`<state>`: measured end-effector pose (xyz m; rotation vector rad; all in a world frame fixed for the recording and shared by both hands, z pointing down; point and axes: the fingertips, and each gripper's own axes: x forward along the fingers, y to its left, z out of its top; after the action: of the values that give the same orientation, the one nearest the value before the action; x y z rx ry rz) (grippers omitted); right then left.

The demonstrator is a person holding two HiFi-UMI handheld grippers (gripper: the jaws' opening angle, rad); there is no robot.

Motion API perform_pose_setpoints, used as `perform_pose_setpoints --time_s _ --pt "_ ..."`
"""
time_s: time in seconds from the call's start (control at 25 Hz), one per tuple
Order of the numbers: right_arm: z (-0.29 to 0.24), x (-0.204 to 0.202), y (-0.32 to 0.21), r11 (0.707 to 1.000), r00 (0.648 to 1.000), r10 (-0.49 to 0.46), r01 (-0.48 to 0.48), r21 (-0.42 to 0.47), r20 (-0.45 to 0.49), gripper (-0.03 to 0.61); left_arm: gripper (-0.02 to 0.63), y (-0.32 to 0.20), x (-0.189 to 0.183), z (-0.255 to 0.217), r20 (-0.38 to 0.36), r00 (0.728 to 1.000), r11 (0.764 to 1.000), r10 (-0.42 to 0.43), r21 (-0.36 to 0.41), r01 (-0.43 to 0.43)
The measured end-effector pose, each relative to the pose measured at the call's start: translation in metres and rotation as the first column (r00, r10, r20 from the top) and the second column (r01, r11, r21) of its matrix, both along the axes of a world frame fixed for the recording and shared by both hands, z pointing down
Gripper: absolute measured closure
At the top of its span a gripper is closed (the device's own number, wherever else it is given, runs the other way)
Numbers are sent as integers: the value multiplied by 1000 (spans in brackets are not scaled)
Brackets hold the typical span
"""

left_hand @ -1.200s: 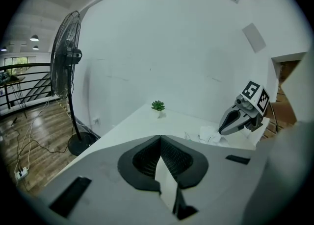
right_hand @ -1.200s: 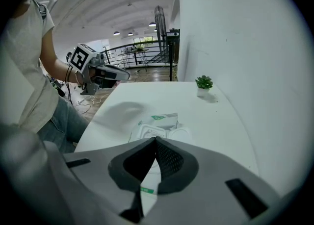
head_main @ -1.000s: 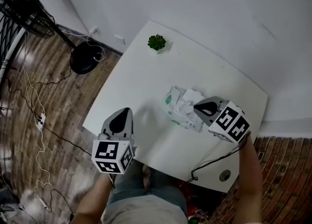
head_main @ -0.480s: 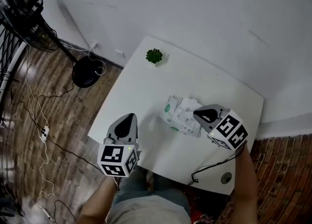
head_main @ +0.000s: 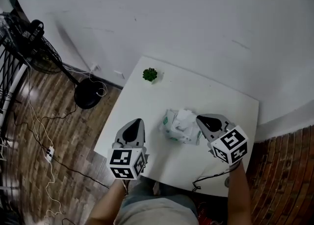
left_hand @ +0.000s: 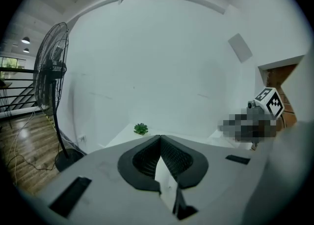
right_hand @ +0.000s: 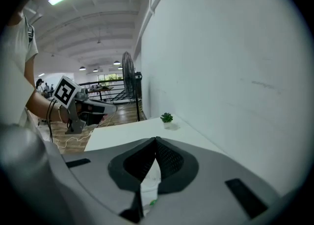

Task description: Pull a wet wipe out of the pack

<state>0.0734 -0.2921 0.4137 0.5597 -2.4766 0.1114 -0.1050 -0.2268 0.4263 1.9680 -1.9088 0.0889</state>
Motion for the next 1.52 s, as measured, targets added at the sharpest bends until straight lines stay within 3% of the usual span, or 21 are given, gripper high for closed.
perform_pose_setpoints --time_s 0.24,0.4,0.6,0.84,1.0,1.24,1.52 --pt "-44 17 5 984 982 146 -156 80 119 577 603 -20 14 -26 8 999 997 48 61 -48" --pt "-76 40 6 941 936 279 -311 133 214 577 603 -35 28 -43 8 997 992 81 98 -82" --pt "-103 77 13 827 827 463 -532 179 319 577 603 -52 51 -68 13 989 978 146 151 -146" --pt "-115 125 11 641 654 659 -747 178 372 577 603 -76 73 -100 36 977 956 210 200 -213" --pt "-114 147 10 572 570 716 -810 129 402 577 603 -83 84 -106 46 972 949 232 211 -236" --pt "-114 160 8 531 525 741 -840 113 418 575 603 -89 91 -107 50 968 945 245 210 -250" --pt "-113 159 8 528 533 743 -839 136 406 577 603 -92 88 -102 32 972 950 234 205 -235"
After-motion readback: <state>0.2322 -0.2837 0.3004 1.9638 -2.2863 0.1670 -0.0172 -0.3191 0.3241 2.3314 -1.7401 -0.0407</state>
